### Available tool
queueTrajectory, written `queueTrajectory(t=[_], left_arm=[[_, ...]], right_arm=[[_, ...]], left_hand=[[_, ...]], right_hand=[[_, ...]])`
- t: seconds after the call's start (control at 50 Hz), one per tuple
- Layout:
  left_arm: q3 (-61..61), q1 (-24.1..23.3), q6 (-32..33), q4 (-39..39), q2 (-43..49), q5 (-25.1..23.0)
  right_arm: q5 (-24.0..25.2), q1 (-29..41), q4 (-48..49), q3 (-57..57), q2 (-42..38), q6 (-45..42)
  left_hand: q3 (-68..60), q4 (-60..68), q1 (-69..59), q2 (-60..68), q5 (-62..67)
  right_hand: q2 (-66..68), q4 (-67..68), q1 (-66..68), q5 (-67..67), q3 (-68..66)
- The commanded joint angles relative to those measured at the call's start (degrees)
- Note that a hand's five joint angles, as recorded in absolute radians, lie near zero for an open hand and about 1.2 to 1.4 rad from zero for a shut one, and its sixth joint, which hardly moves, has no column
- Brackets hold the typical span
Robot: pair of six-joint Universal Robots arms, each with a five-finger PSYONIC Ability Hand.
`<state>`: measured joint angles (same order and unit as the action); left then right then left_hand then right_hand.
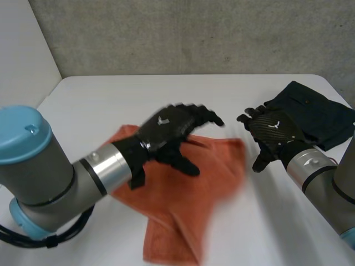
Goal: Fold the laundry.
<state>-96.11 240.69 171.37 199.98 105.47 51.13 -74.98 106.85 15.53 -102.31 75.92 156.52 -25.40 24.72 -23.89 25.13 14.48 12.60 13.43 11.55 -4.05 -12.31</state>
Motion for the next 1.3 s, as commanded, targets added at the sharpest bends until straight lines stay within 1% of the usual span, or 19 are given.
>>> queueTrajectory(t=[0.02, 0.06, 0.08, 0.1, 0.12, 0.14, 0.16, 0.22, 0.28, 0.32, 0.4, 0.44, 0.58, 0.68, 0.8, 1.0, 1.1, 1.18, 1.3], left_arm=[[1.3, 5.2, 2.0, -2.1, 0.5, 1.2], [1.5, 7.2, 2.1, -2.5, 0.3, 3.5], [1.5, 8.7, 2.5, -2.9, 0.0, 6.2], [1.5, 9.1, 2.8, -3.2, -0.2, 7.7], [1.1, 9.6, 4.3, -3.8, -0.7, 11.1], [0.9, 9.6, 4.9, -3.9, -0.9, 12.0], [0.3, 9.6, 7.3, -4.2, -1.4, 14.9], [-1.3, 9.8, 13.4, -4.4, -1.7, 19.6], [-2.6, 10.3, 19.7, -4.0, -1.1, 22.0], [-2.6, 10.3, 22.7, -3.9, -0.7, 22.0], [-0.3, 9.3, 26.7, -4.0, 4.5, 21.9], [1.3, 8.8, 27.2, -4.1, 7.3, 22.0], [10.4, 3.0, 26.5, -4.8, 16.9, 22.3], [18.0, -0.5, 24.5, -4.6, 22.2, 22.4], [28.7, -3.3, 16.5, -5.1, 31.2, 22.5], [38.9, -4.9, 15.8, -6.7, 40.2, 23.0], [42.7, -4.6, 15.9, -6.6, 42.6, 25.1], [45.6, -4.5, 16.0, -6.7, 44.5, 26.6], [46.7, -4.4, 16.5, -7.0, 45.3, 26.7]], right_arm=[[0.4, -0.9, -0.1, 1.1, 0.1, -0.2], [0.3, -0.9, -0.6, 1.9, -0.1, -0.2], [0.4, -0.7, -0.9, 2.5, -0.2, -0.2], [0.5, -0.6, -1.1, 2.8, -0.2, -0.3], [0.5, -0.6, -1.6, 3.1, -0.2, -0.3], [0.6, -0.5, -2.7, 3.5, -0.3, -0.5], [0.8, -0.4, -3.7, 3.8, -0.4, -0.6], [1.2, -0.3, -10.4, 5.5, -1.0, -3.4], [1.7, -0.1, -16.4, 6.9, -3.0, -7.5], [0.9, 0.1, -19.5, 7.6, -4.0, -10.2], [0.1, 0.3, -19.0, 7.3, -4.1, -10.5], [-0.4, 0.2, -18.4, 6.8, -4.1, -10.5], [-0.6, 0.0, -16.9, 4.7, -4.2, -10.5], [-0.6, -0.6, -16.1, 2.9, -4.2, -10.5], [-0.5, -0.9, -15.2, 0.9, -3.9, -10.5], [-0.3, -0.9, -14.2, -2.9, -2.2, -10.5], [-0.1, -1.0, -13.2, -4.1, -1.1, -10.6], [-0.1, -1.0, -13.1, -4.1, -1.0, -10.6], [-0.1, -2.2, -13.1, -4.1, -0.7, -10.6]], left_hand=[[2.2, -1.6, 0.7, -2.0, -1.3], [2.1, -1.4, 0.6, -1.8, -1.1], [1.2, -0.6, -0.3, -1.0, -0.3], [0.1, 0.6, -1.5, 0.2, 0.9], [-1.1, 1.8, -2.6, 1.4, 2.0], [-1.1, 1.8, -2.6, 1.4, 2.1], [-1.1, 1.8, -2.6, 1.4, 2.1], [-0.8, 1.5, -2.3, 1.1, 1.7], [-0.5, 1.1, -2.0, 0.7, 1.4], [-0.5, 1.1, -2.0, 0.7, 1.4], [-0.5, 1.1, -2.0, 0.7, 1.4], [-0.5, 1.1, -2.0, 0.7, 1.4], [-0.3, 1.0, -1.8, 0.6, 1.2], [-0.8, 1.5, -2.3, 1.1, 1.7], [-1.5, 2.1, -3.0, 1.7, 2.4], [-4.8, 5.5, -6.3, 5.1, 5.7], [-22.8, 23.5, -24.3, 23.1, 23.7], [-32.7, 33.4, -34.2, 33.0, 33.6], [-40.1, 40.8, -41.6, 40.4, 41.1]], right_hand=[[-2.6, -3.4, -1.5, 4.1, 2.3], [-2.6, -3.4, -1.5, 4.1, 2.3], [-2.6, -3.4, -1.5, 4.1, 2.3], [-2.6, -3.4, -1.5, 4.1, 2.3], [-2.6, -3.4, -1.5, 4.1, 2.3], [-2.6, -3.4, -1.5, 4.1, 2.3], [-2.6, -3.4, -1.5, 4.1, 2.3], [-2.6, -3.4, -1.5, 4.1, 2.3], [-2.6, -3.4, -1.5, 4.1, 2.3], [-2.6, -3.4, -1.5, 4.1, 2.3], [-2.6, -3.4, -1.5, 4.1, 2.3], [-2.6, -3.4, -1.5, 4.1, 2.3], [-2.6, -3.4, -1.5, 4.1, 2.3], [-2.6, -3.4, -1.5, 4.1, 2.3], [-2.6, -3.4, -1.5, 4.1, 2.3], [-2.6, -3.4, -1.5, 4.1, 2.3], [-2.6, -3.4, -1.5, 4.1, 2.3], [-2.6, -3.4, -1.5, 4.1, 2.3], [-2.6, -3.4, -1.5, 4.1, 2.3]])
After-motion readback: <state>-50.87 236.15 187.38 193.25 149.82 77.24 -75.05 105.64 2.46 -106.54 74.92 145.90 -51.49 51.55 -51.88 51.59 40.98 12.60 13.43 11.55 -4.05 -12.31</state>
